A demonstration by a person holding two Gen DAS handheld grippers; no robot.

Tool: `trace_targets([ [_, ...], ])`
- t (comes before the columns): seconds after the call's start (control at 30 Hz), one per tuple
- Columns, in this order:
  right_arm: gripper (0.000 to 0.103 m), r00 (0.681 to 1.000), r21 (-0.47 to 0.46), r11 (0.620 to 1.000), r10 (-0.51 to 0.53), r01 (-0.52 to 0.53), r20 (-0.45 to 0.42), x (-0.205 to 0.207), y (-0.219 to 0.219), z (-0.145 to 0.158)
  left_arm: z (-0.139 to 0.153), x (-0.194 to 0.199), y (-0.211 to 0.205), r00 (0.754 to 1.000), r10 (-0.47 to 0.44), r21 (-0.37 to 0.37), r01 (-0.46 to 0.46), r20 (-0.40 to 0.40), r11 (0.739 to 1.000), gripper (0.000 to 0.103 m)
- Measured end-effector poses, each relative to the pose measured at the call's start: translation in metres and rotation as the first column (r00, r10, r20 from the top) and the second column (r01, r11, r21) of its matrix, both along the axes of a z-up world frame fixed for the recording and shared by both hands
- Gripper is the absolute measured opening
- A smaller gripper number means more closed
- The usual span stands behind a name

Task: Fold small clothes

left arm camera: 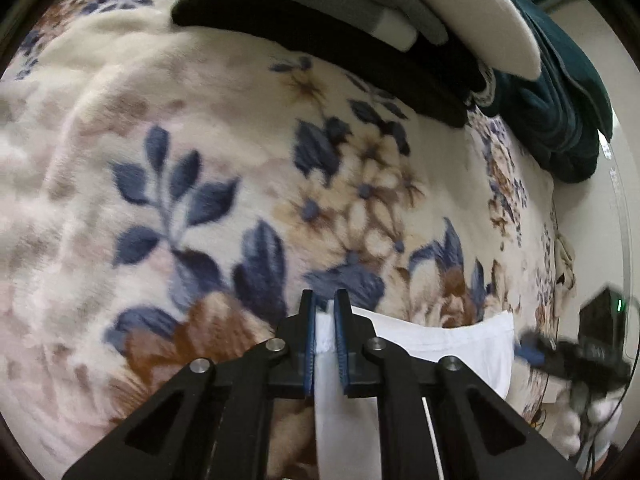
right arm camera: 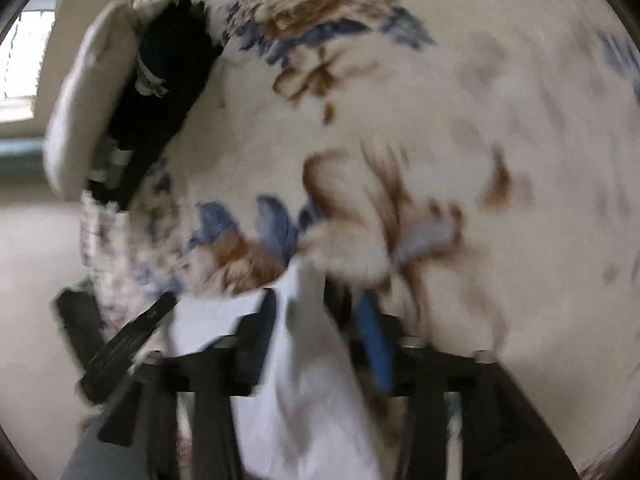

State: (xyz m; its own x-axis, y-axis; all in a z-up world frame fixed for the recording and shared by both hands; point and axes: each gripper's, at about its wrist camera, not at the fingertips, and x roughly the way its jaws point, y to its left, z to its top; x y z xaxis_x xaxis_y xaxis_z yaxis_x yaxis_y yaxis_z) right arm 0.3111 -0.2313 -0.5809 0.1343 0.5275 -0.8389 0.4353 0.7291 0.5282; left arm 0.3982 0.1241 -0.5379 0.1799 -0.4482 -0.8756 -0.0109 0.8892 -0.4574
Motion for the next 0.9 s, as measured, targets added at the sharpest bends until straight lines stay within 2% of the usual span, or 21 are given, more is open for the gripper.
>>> trace_targets([
  [0.07,0.065,0.996,0.109,0.992,-0.055,0.062,-0.067,-0.026,-0.003,-0.015,0.001,0.000,0.004,0.999,0.017,-0.035,-0.018,-0.032,0.999,0.012],
  [0.13,0.065,0.990,0.166,0.980,-0.090,0.107,-0.110,-0.041,-0.001,-0.029,-0.003,-0.005,0.009,0.996,0.026,-0.108,-0.035,-0.090,0.993,0.027],
  [0.17,0.061,0.987,0.196,0.972,-0.104,0.126,-0.121,-0.049,0.001,-0.037,-0.004,-0.008,0.008,0.995,0.026,-0.124,-0.038,-0.095,0.992,0.027],
  [0.2,0.039,0.986,0.196,0.970,-0.123,0.144,-0.115,-0.053,0.002,-0.039,-0.003,-0.016,0.007,0.996,0.023,-0.118,-0.034,-0.091,0.992,0.026],
  [0.23,0.025,0.985,0.198,0.967,-0.141,0.159,-0.101,-0.056,0.005,-0.040,-0.002,-0.020,0.004,0.998,0.018,-0.097,-0.024,-0.068,0.995,0.020],
  [0.3,0.007,0.983,0.170,0.969,-0.167,0.179,-0.080,-0.059,0.005,-0.037,0.003,-0.029,-0.009,1.000,-0.029,-0.033,0.028,-0.007,0.999,0.003],
  [0.37,0.002,0.976,0.134,0.968,-0.207,0.214,-0.066,-0.063,-0.001,-0.033,-0.001,-0.029,-0.019,0.998,-0.066,0.040,0.065,0.001,0.997,0.003],
  [0.43,0.002,0.974,0.092,0.970,-0.221,0.225,-0.057,-0.062,-0.009,-0.029,-0.006,-0.024,-0.015,0.999,-0.043,0.008,0.043,-0.028,0.999,0.003],
  [0.5,0.002,0.980,0.095,0.976,-0.190,0.195,-0.057,-0.060,-0.010,-0.025,0.000,-0.022,-0.011,0.999,-0.027,-0.013,0.026,-0.039,1.000,0.005],
  [0.57,0.003,0.990,0.100,0.986,-0.133,0.137,-0.047,-0.058,-0.010,-0.016,0.011,-0.027,-0.003,0.998,-0.018,-0.066,0.014,-0.053,0.998,0.012],
  [0.63,0.010,0.995,0.109,0.990,-0.086,0.091,-0.042,-0.060,-0.010,-0.007,0.024,-0.041,0.008,0.998,-0.001,-0.101,-0.004,-0.056,0.995,0.018],
  [0.7,0.044,0.998,0.113,0.992,-0.045,0.049,-0.036,-0.069,-0.010,0.004,0.028,-0.059,0.014,0.997,0.005,-0.127,-0.015,-0.079,0.992,0.019],
  [0.77,0.052,0.999,0.122,0.992,0.001,0.004,-0.043,-0.083,-0.002,0.008,0.024,-0.079,0.014,0.993,0.001,-0.126,-0.016,-0.119,0.992,0.022],
  [0.83,0.052,0.997,0.134,0.991,0.039,-0.030,-0.067,-0.094,0.005,0.003,0.016,-0.099,0.015,0.990,0.003,-0.108,-0.018,-0.140,0.994,0.018],
  [0.87,0.052,0.994,0.143,0.989,0.055,-0.042,-0.091,-0.103,0.010,-0.003,0.015,-0.105,0.015,0.992,0.013,-0.111,-0.026,-0.122,0.993,0.018],
  [0.9,0.044,0.993,0.148,0.988,0.056,-0.040,-0.103,-0.106,0.013,-0.008,0.016,-0.111,0.014,0.996,0.021,-0.119,-0.032,-0.090,0.992,0.001],
])
